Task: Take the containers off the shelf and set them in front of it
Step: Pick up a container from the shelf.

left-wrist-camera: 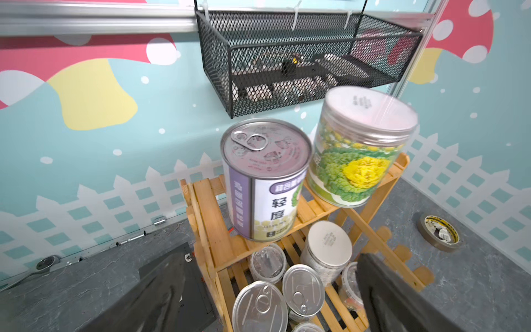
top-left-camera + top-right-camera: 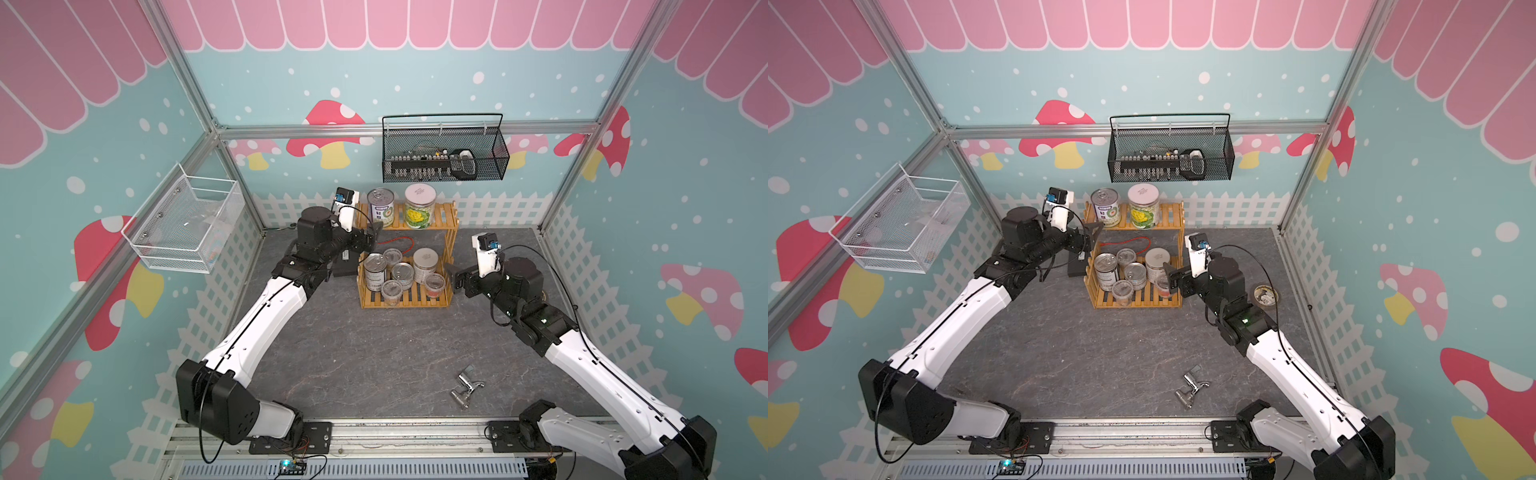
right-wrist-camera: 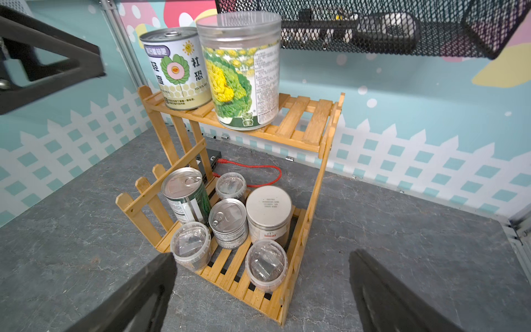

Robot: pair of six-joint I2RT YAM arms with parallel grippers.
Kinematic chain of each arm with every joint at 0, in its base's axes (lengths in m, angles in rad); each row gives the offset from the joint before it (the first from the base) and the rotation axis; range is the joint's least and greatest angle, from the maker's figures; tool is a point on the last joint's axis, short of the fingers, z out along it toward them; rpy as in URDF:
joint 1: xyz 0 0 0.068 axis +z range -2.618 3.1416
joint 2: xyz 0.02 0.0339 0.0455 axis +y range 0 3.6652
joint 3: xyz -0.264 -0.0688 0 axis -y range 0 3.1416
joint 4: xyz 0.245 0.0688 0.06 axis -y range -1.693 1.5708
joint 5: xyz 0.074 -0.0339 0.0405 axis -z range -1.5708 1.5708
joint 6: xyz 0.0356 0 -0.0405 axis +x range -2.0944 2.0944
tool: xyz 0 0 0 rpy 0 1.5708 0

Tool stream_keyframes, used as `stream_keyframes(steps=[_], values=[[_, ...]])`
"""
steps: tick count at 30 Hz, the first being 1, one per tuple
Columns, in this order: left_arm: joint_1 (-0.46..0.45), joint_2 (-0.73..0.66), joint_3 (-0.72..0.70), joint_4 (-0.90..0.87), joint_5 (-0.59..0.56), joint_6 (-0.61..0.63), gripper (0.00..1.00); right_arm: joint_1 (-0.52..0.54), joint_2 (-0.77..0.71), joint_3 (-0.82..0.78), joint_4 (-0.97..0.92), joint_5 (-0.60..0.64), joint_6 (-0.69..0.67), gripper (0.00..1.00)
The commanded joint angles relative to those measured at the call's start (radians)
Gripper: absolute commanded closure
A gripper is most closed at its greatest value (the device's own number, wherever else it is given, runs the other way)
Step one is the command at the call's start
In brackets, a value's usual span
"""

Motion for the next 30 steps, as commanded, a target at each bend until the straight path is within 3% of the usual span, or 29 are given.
stream_keyframes(steps=[1, 10, 24, 28, 30], values=[[0.013, 0.059, 0.076, -0.050, 0.089, 0.040, 0.02, -0.023, 0.000, 0.045, -0.002, -0.081, -0.057, 0.01], [0.028, 0.200, 0.222, -0.061, 0.127, 0.056, 0.01, -0.097, 0.028, 0.075, 0.027, -0.239, -0.085, 0.01], [0.042, 0.357, 0.406, -0.077, 0.244, 0.038, 0.01, -0.151, 0.021, 0.071, 0.058, -0.296, -0.082, 0.01], [0.043, 0.385, 0.444, -0.093, 0.238, 0.038, 0.06, -0.156, 0.019, 0.067, 0.061, -0.299, -0.075, 0.01], [0.043, 0.383, 0.447, -0.093, 0.235, 0.038, 0.15, -0.157, 0.016, 0.067, 0.061, -0.303, -0.074, 0.01]])
